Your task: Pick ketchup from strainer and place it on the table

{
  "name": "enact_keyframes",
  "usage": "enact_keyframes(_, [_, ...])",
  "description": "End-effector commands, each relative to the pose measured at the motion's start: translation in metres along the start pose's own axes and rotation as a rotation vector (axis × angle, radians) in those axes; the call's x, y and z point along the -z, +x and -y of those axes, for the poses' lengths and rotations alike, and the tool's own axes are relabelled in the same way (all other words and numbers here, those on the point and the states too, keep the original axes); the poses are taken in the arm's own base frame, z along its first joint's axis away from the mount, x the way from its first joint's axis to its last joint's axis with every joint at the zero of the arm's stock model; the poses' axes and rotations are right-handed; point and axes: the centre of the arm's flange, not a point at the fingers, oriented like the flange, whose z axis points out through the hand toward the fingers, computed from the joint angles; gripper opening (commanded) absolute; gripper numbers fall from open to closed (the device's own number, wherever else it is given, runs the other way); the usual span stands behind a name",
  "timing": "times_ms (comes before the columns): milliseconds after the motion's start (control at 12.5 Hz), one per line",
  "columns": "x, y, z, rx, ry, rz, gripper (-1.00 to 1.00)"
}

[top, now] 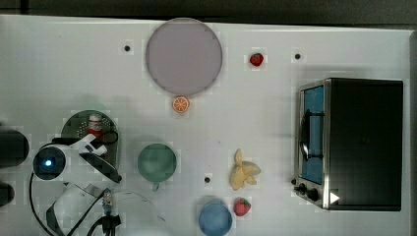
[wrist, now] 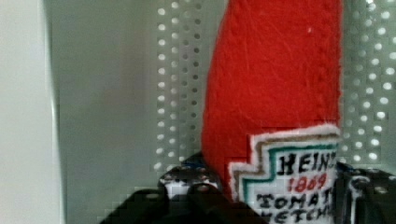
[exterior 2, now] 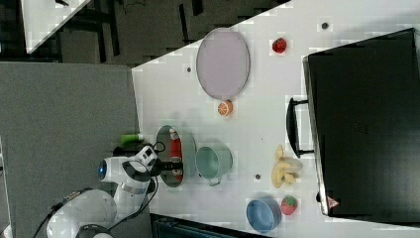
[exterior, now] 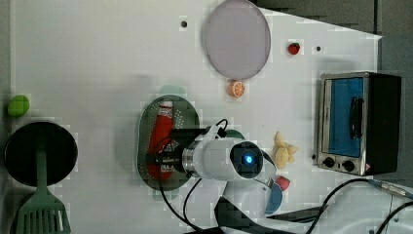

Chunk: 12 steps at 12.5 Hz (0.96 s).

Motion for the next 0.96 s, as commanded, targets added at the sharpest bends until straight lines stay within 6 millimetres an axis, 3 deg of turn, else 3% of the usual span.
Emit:
enact_keyframes(80, [0.052, 0.008, 0.018, -0.029, 0.0, -0.104, 0.19])
enact_keyframes(560, [0.167, 0.0, 0.037, -0.228, -0.015, -0.107, 0.19])
enact_keyframes(720, [0.204, 0.011, 0.034, -0.313, 0.005, -0.094, 0.19])
enact_keyframes(960, [0.257, 0.044, 0.01, -0.342, -0.032, -0.103, 0.19])
